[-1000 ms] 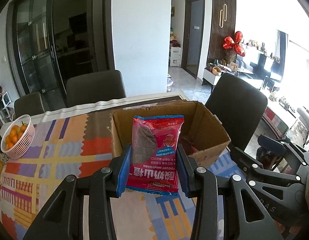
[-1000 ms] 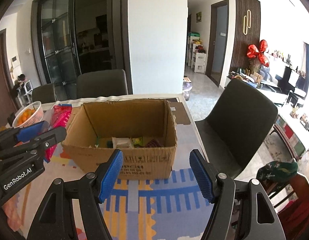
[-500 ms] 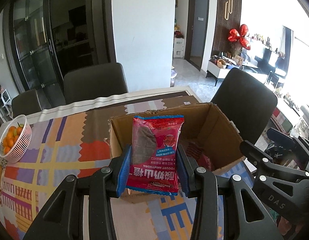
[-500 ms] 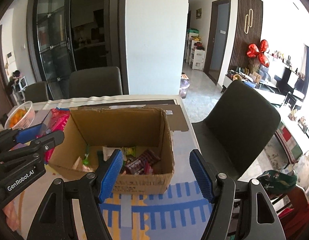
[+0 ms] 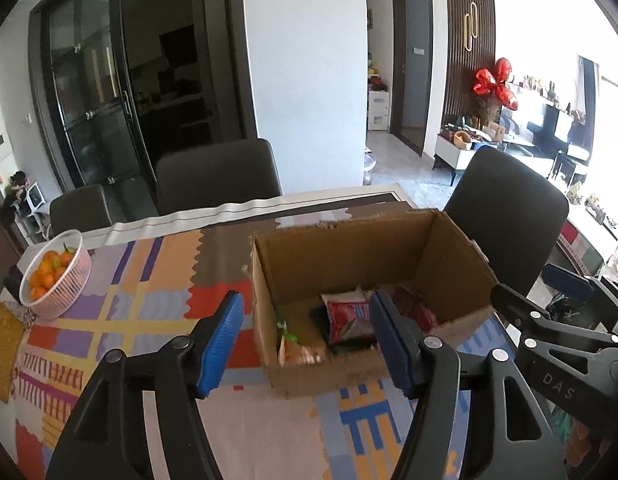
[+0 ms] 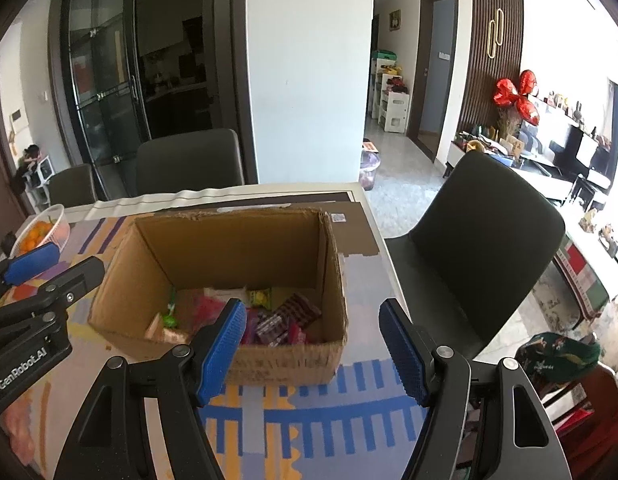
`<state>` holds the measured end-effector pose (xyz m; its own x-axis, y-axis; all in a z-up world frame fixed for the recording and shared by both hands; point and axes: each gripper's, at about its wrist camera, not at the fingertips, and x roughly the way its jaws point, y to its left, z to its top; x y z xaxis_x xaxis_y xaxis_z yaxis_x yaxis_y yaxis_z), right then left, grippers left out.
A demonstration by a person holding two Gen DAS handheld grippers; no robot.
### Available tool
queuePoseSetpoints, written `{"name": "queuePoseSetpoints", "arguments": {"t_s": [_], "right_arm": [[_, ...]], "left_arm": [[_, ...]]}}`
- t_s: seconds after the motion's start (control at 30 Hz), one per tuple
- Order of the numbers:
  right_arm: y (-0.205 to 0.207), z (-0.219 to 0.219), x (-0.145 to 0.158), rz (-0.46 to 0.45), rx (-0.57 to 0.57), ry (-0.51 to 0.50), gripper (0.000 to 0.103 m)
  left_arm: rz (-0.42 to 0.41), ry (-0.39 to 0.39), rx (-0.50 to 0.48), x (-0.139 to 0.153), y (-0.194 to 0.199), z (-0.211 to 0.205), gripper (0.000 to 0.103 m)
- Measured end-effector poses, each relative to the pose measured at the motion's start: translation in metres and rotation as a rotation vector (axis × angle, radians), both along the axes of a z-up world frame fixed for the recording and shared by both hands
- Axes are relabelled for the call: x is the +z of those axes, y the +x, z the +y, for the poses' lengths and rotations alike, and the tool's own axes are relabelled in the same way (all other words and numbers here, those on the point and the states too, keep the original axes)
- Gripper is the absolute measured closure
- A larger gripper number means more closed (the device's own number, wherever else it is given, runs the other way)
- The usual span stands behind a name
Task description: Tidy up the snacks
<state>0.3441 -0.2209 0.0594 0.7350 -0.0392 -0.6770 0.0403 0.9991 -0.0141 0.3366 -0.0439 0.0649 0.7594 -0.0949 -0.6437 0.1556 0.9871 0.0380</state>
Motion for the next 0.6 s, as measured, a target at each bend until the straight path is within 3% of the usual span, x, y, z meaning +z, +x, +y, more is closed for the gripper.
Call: {"name": "queuePoseSetpoints", "arguments": {"t_s": [0.2,0.3,0.6], "right_arm": [[-0.035,0.001,0.001,-0.021,0.02,0.014,0.033],[-0.053,0.001,0.005,-0.043,0.02,0.022,0.033],[-0.109,0.001,0.016,-0.109,0.005,0.029,0.021]], "left_arm": [[-0.037,0.006,0.01,0.001,-0.04,0.007,0.025],[-0.05,0.008,0.01,0.0,-0.059,0.009,0.025],[-0.099,0.001,0.028,0.002,-0.115,0.016,0.012]]}}
